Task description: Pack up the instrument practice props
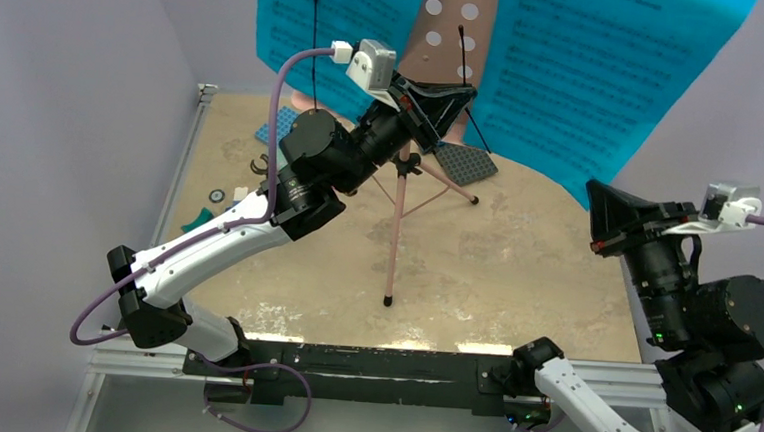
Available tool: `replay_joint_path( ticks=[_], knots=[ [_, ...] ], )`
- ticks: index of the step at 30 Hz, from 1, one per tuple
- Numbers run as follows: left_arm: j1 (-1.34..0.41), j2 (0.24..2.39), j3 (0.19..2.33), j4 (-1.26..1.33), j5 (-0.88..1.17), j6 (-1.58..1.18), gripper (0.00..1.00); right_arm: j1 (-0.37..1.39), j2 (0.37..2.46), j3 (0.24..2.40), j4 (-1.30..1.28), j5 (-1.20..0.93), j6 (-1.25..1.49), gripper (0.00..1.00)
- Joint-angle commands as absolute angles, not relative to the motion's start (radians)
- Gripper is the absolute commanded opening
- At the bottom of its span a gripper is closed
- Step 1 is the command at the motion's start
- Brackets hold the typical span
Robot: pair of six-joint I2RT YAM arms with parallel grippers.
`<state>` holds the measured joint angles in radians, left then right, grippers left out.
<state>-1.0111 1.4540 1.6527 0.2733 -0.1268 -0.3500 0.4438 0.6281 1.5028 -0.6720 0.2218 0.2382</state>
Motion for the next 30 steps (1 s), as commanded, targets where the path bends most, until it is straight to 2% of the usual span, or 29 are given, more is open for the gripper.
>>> replay_joint_path(
  ticks=[1,14,24,30],
  knots=[
    [-1.008,1.433,1.650,0.301,-0.156,-0.302,0.00,0.441,0.566,1.526,-0.726,0.282,0.187,0.00],
    [-1.008,1.462,1.648,0.290,-0.221,-0.273,0.00,0.442,0.444,1.567,-0.879,0.268,0.175,0.00],
    [-1.008,1.466,1.629,0.288,-0.246,-0.254,0.00,0.442,0.423,1.697,-0.967,0.170,0.233,0.00],
    [-1.008,1.460,1.618,0.290,-0.255,-0.247,0.01,0.442,0.429,1.733,-1.020,0.199,0.231,0.00]
  ],
)
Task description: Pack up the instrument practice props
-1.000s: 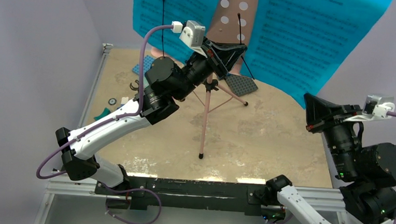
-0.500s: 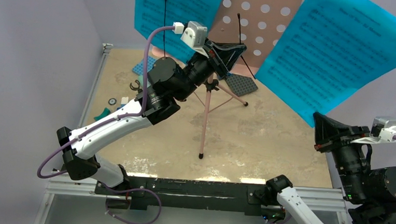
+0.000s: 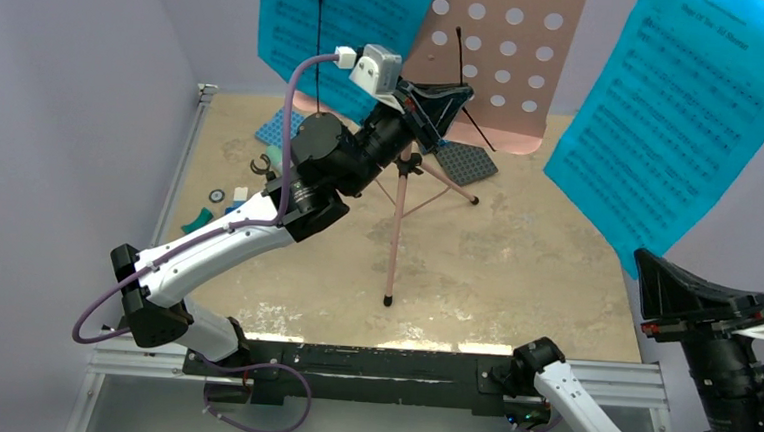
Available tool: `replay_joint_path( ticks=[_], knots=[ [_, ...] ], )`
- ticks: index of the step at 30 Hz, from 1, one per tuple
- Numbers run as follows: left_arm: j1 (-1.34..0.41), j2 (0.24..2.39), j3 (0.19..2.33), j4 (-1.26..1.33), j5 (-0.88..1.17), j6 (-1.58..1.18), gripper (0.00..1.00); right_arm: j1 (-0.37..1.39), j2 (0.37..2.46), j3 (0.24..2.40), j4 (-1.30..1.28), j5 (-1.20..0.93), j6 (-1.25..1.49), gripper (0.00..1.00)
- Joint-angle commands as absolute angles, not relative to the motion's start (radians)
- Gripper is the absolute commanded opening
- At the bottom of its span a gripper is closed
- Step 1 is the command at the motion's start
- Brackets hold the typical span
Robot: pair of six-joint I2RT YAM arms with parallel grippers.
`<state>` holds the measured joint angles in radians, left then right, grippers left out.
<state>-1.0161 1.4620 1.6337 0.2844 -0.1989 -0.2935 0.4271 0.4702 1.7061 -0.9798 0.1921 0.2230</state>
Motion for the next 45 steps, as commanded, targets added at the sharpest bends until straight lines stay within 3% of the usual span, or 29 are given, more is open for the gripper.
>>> replay_joint_path(
  ticks=[1,6,9,14,16,26,38,45],
  knots=[
    [-1.008,1.458,1.617,0.290,-0.254,-0.249,0.09,0.442,0.426,1.717,-1.021,0.207,0.229,0.00],
    [-1.008,1.436,1.588,0.288,-0.230,-0.276,0.56,0.442,0.388,1.617,-0.991,0.230,0.229,0.00],
    [-1.008,1.407,1.558,0.291,-0.208,-0.306,0.71,0.442,0.381,1.573,-0.976,0.259,0.228,0.00],
    [-1.010,1.331,1.491,0.283,-0.119,-0.402,0.84,0.442,0.368,1.451,-0.936,0.285,0.246,0.00],
    [-1.015,1.295,1.447,0.272,-0.078,-0.439,0.98,0.442,0.362,1.394,-0.912,0.275,0.263,0.00],
    [-1.023,1.033,1.114,0.254,-0.027,-0.655,1.00,0.442,0.426,1.164,-0.777,0.195,0.336,0.00],
    [-1.025,0.722,0.729,0.139,-0.063,-0.867,0.98,0.428,0.669,0.983,-0.543,0.239,0.411,0.00],
    [-1.026,0.565,0.572,0.067,-0.096,-0.963,0.98,0.210,0.836,0.972,-0.447,0.019,0.482,0.00]
  ],
)
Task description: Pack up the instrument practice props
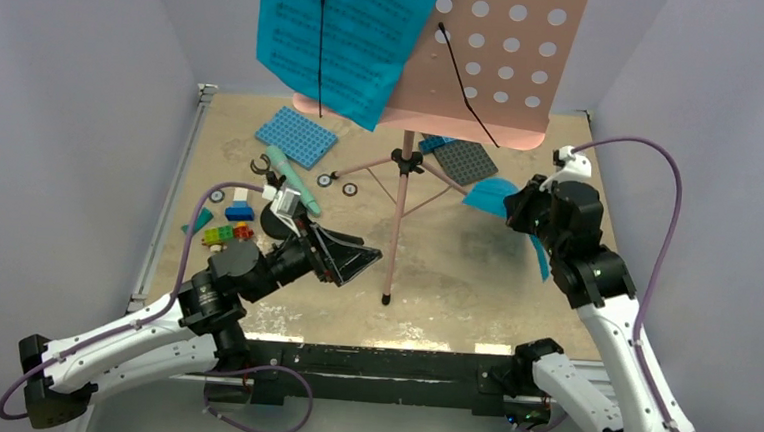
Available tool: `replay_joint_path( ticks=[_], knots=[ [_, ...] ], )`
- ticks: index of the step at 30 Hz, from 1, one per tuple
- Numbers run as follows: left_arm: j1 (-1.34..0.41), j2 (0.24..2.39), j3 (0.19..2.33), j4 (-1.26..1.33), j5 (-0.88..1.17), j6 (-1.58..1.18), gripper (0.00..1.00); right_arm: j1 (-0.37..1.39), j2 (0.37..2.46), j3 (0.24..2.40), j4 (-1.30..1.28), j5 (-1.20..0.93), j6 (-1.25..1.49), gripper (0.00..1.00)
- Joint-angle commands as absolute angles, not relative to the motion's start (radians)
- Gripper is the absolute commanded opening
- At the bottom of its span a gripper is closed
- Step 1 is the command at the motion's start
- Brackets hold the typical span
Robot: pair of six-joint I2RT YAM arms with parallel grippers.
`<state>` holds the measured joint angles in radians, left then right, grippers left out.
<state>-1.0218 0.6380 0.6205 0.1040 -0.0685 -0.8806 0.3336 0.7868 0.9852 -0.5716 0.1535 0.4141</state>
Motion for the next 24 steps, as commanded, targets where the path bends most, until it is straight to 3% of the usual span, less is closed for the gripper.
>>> replay_joint_path(
  ticks=[1,5,9,14,19,24],
  knots=[
    [-1.026,0.547,0.560,0.052,-0.102,-0.969,0.98,0.161,0.852,0.967,-0.423,-0.021,0.496,0.00],
    [-1.026,0.505,0.521,0.003,-0.124,-0.994,0.98,-0.033,0.956,0.984,-0.351,-0.167,0.591,0.00],
    [-1.025,0.503,0.493,0.002,-0.125,-1.013,0.98,-0.107,1.100,1.053,-0.247,-0.218,0.662,0.00],
    [-1.025,0.533,0.495,-0.046,-0.138,-0.997,0.98,-0.158,1.326,1.345,-0.289,-0.212,0.619,0.00],
    [-1.025,0.570,0.512,-0.049,-0.148,-0.971,0.99,-0.175,1.409,1.653,-0.318,-0.239,0.590,0.00],
    [-1.025,0.599,0.510,-0.038,-0.136,-0.978,0.99,-0.176,1.396,1.502,-0.277,-0.263,0.585,0.00]
  ],
)
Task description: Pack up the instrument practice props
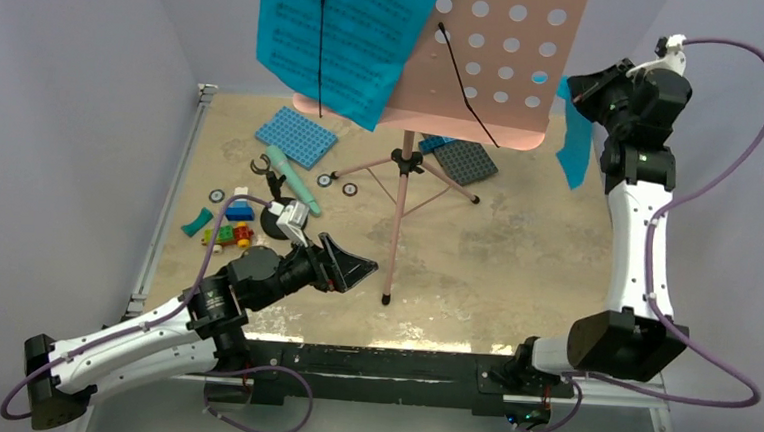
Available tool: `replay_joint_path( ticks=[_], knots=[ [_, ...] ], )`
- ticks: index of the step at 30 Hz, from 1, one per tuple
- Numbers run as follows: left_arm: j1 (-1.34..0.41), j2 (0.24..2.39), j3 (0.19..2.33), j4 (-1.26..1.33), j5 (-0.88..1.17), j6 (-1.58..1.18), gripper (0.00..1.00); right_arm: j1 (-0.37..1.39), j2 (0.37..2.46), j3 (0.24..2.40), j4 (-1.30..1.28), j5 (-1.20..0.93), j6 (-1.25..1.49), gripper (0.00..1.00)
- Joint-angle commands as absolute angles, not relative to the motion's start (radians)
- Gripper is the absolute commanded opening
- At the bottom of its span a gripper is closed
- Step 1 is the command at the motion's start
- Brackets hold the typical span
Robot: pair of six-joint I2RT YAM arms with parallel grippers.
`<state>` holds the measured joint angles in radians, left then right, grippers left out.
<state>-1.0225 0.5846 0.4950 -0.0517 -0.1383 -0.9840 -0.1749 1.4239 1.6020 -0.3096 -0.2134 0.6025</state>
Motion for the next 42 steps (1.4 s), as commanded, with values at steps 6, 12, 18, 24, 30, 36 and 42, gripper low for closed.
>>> replay_joint_path(
  ticks=[6,12,18,24,30,36,42],
  knots=[
    [-1.025,0.613,0.484,-0.017,-0.109,-1.000,0.99,-0.190,1.422,1.138,-0.175,-0.278,0.572,0.00],
    [-1.025,0.612,0.472,0.018,-0.092,-1.018,0.99,-0.198,1.494,1.049,-0.208,-0.263,0.562,0.00],
    [-1.025,0.600,0.456,0.017,-0.089,-1.031,0.99,-0.227,1.599,1.141,-0.376,-0.209,0.490,0.00],
    [-1.025,0.591,0.437,0.021,-0.091,-1.037,0.99,-0.280,1.657,1.161,-0.458,-0.135,0.413,0.00],
    [-1.025,0.584,0.430,0.011,-0.090,-1.032,0.99,-0.299,1.729,1.201,-0.527,-0.054,0.359,0.00],
    [-1.025,0.561,0.418,0.002,-0.107,-1.023,1.00,-0.309,1.780,1.226,-0.570,0.012,0.335,0.00],
    [-1.025,0.567,0.427,0.002,-0.112,-1.006,1.00,-0.313,1.760,1.253,-0.583,0.002,0.357,0.38]
  ],
)
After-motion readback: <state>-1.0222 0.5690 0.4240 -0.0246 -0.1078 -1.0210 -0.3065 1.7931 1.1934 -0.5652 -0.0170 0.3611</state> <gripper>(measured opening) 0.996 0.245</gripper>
